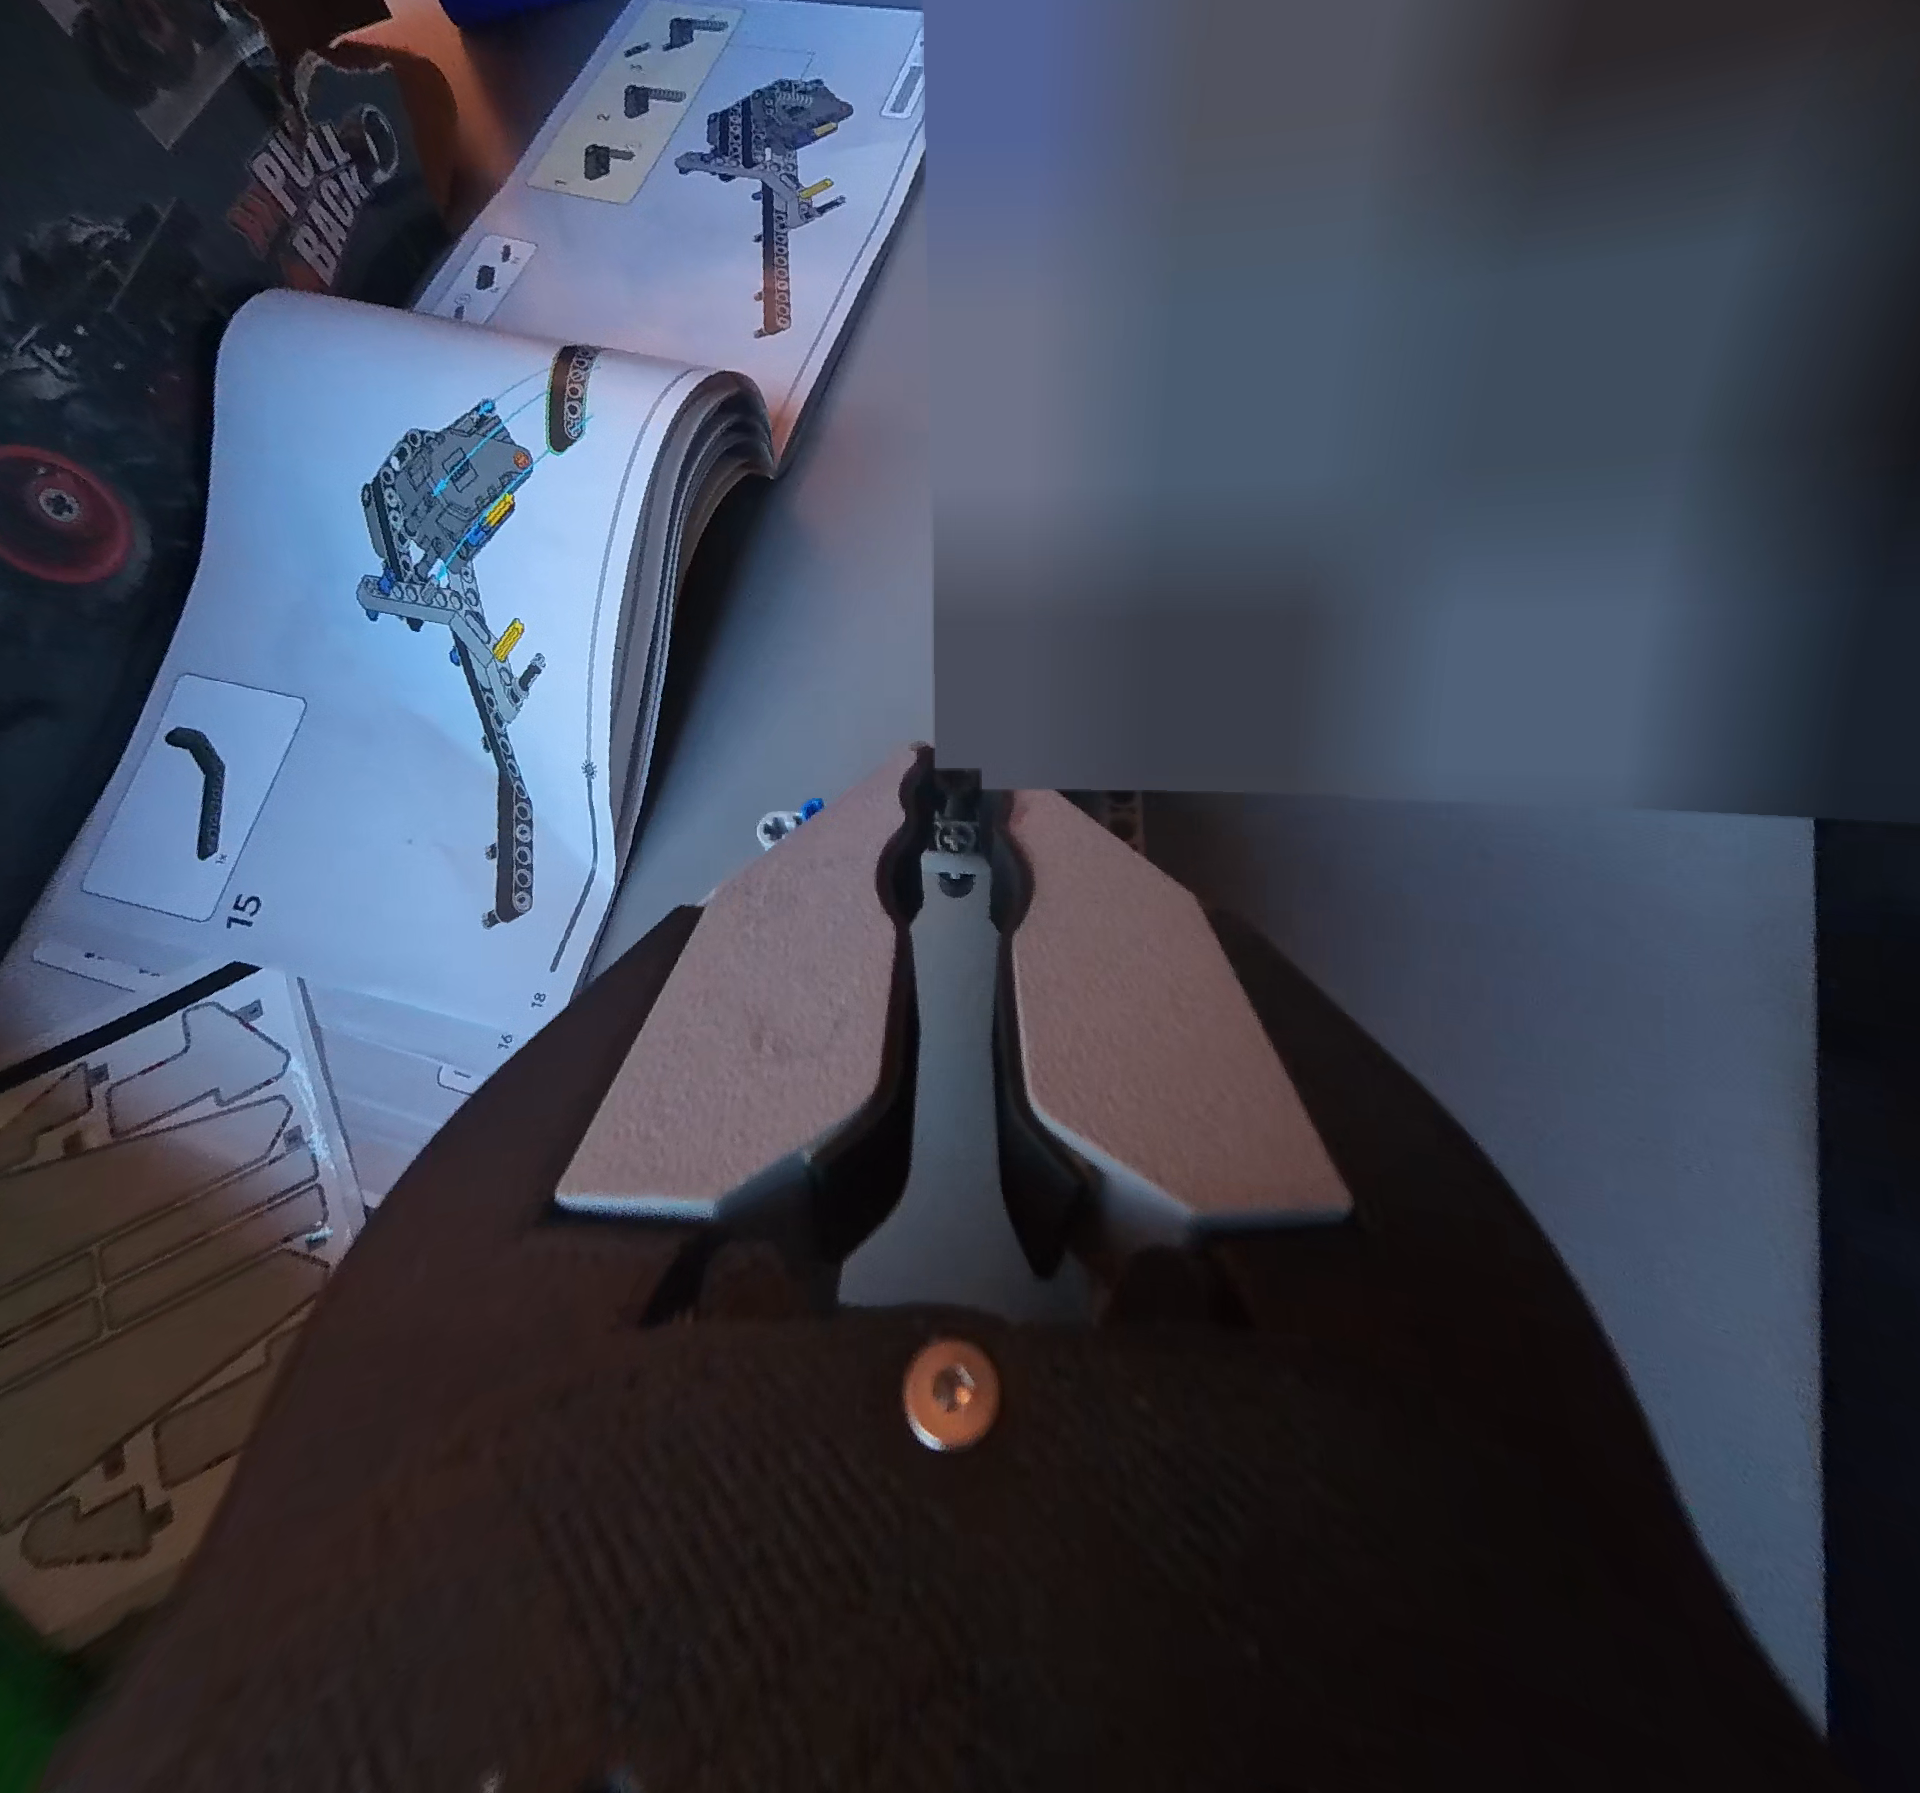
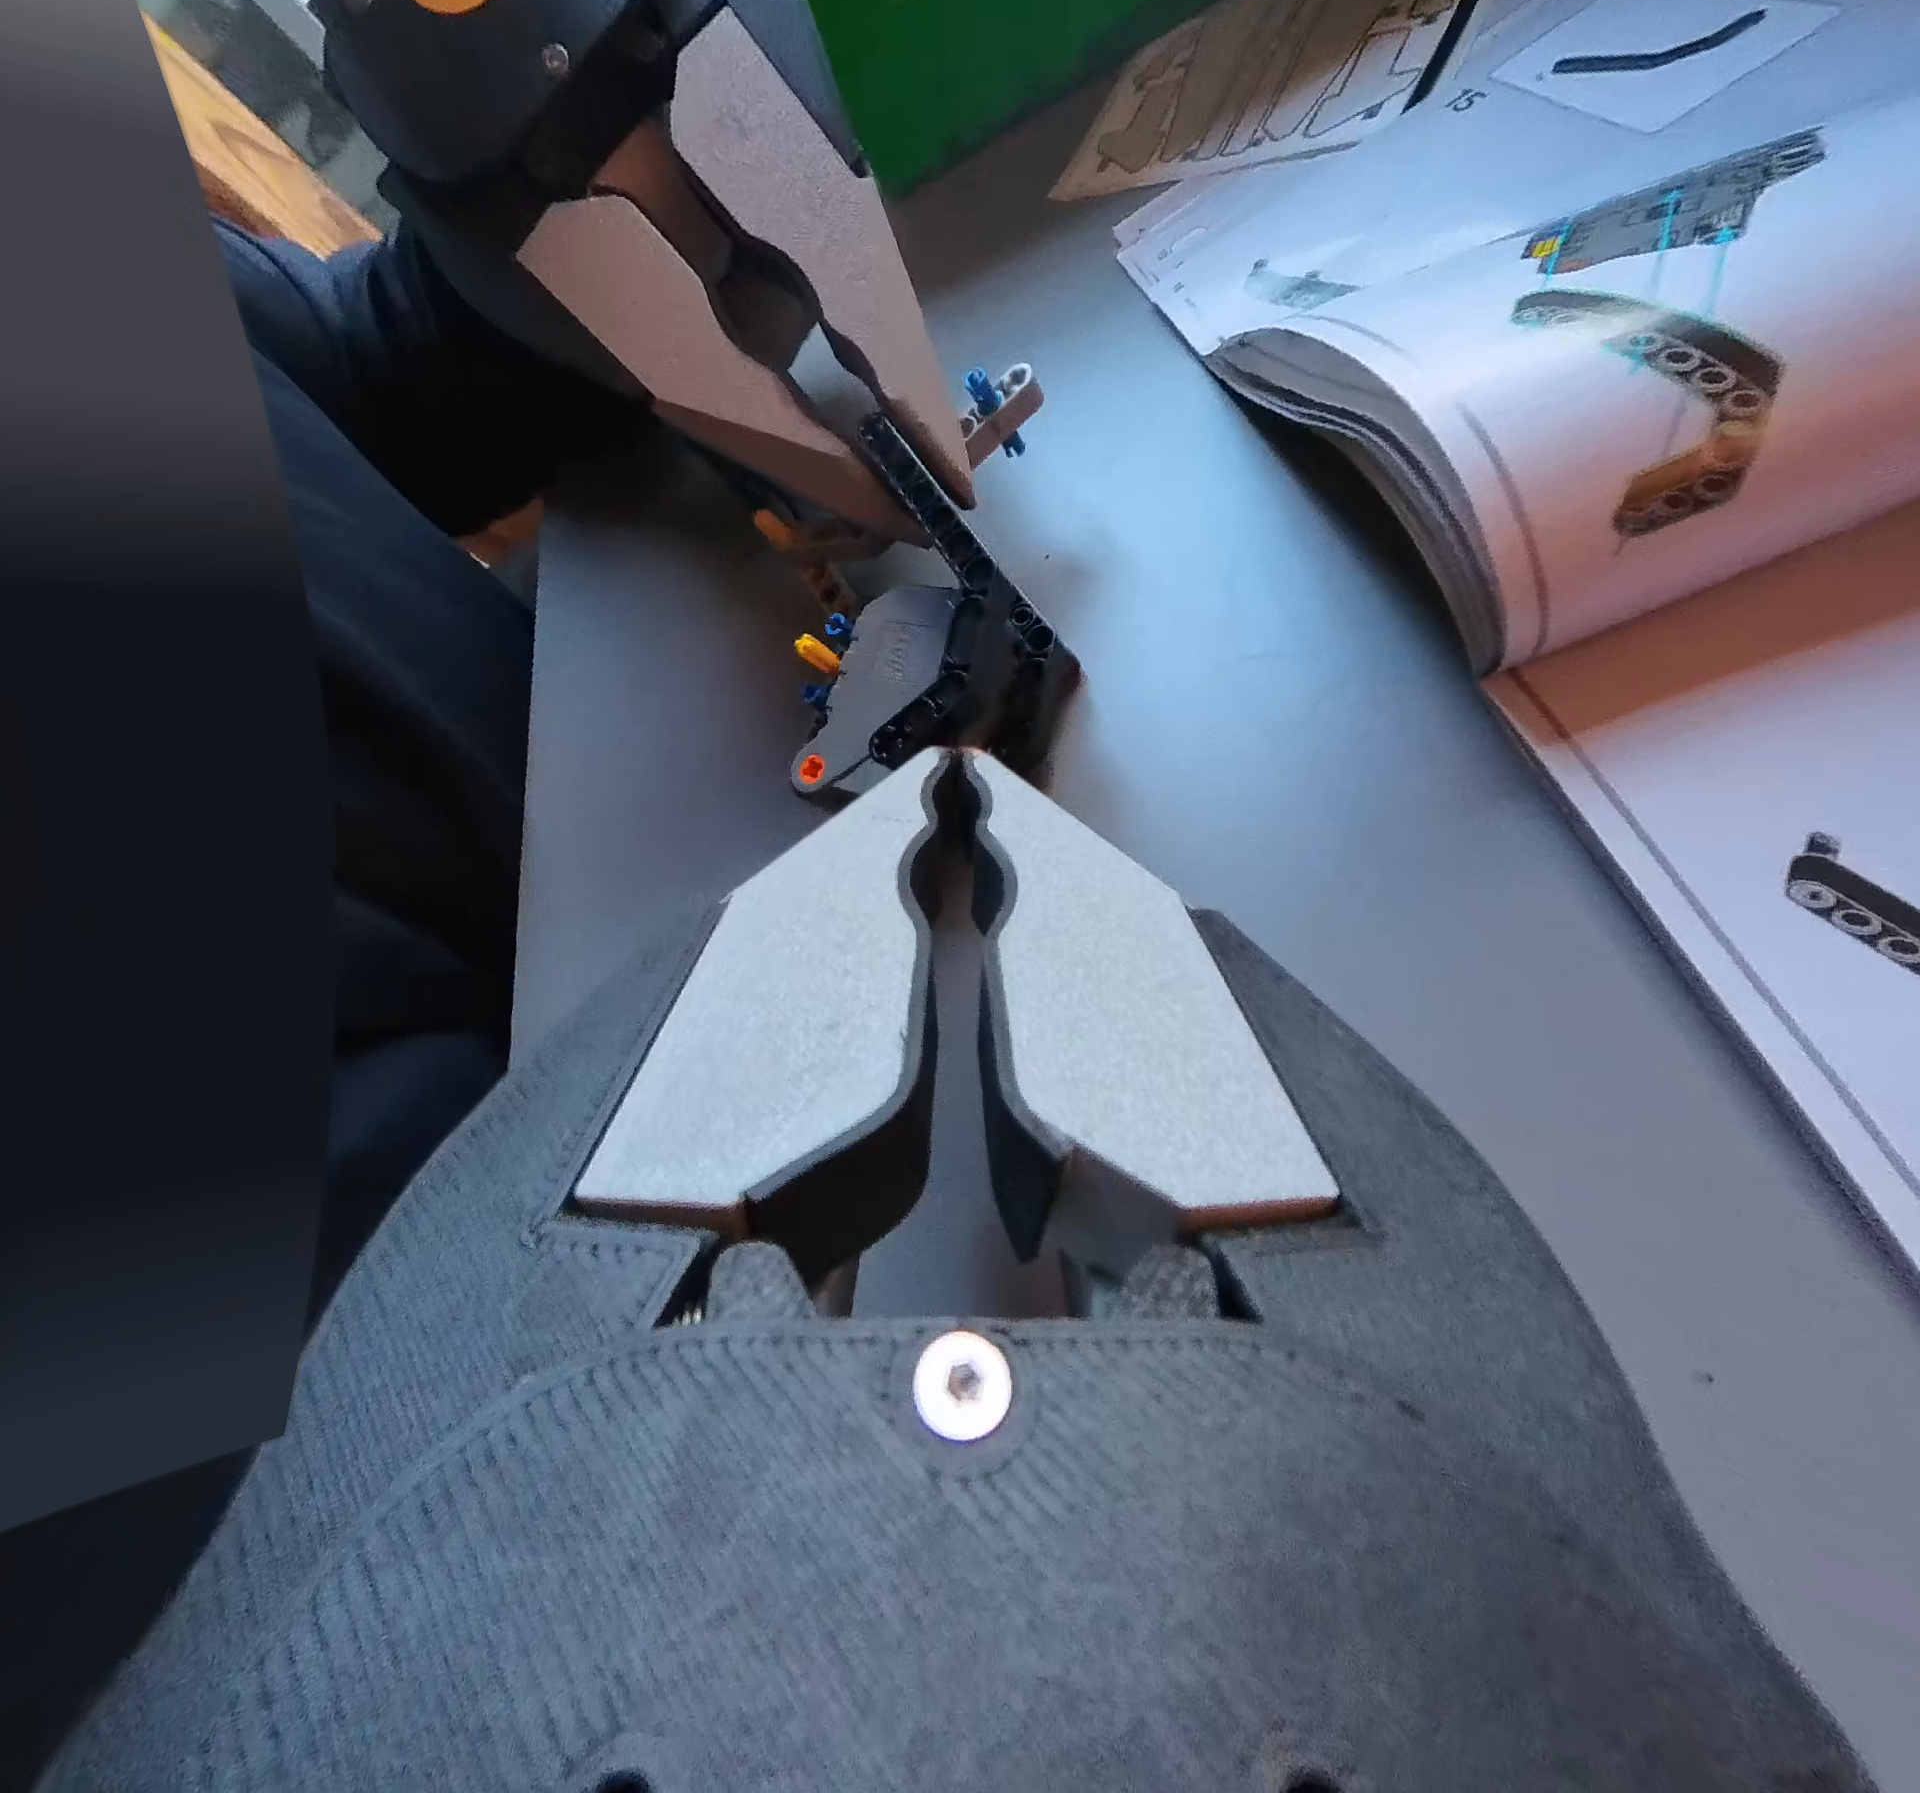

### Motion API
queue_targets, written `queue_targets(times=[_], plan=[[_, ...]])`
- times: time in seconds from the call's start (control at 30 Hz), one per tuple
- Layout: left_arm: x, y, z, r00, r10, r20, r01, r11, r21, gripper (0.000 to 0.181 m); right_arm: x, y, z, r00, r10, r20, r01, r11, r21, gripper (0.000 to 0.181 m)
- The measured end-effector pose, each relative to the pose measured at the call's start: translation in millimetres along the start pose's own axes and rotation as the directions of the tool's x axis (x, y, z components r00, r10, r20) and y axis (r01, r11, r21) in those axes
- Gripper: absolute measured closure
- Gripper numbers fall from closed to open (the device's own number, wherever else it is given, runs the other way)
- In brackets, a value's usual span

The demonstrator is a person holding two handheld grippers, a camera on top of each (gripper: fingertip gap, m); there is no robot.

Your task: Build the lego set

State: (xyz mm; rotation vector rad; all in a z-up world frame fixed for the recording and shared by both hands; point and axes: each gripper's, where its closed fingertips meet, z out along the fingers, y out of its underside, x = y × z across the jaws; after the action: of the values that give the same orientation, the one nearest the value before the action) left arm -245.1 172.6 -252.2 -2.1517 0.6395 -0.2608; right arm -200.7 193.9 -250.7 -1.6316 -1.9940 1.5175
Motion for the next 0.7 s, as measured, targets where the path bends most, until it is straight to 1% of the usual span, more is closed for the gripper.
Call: queue_targets(times=[0.03, 0.2, 0.37, 0.7], plan=[[-0.4, 0.2, 0.0, 1.0, 0.004, 0.005, -0.004, 1.0, -0.002, 0.177, 0.3, -0.4, 0.0, 1.0, -0.014, -0.009, 0.014, 1.0, 0.001, 0.181], [-0.8, 0.1, 0.8, 0.999, 0.025, 0.026, -0.025, 1.0, -0.009, 0.176, -1.4, -1.3, -0.1, 0.999, -0.03, -0.011, 0.03, 1.0, 0.002, 0.181], [-3.5, 0.1, 2.1, 0.999, 0.02, 0.047, -0.019, 1.0, -0.013, 0.177, 4.0, 0.2, 0.9, 0.997, -0.05, -0.058, 0.05, 0.999, -0.012, 0.181], [-6.0, 1.3, -0.9, 0.998, 0.024, 0.05, -0.023, 1.0, -0.018, 0.178, 4.4, -6.6, -4.4, 0.998, -0.039, -0.051, 0.041, 0.999, 0.032, 0.181]])
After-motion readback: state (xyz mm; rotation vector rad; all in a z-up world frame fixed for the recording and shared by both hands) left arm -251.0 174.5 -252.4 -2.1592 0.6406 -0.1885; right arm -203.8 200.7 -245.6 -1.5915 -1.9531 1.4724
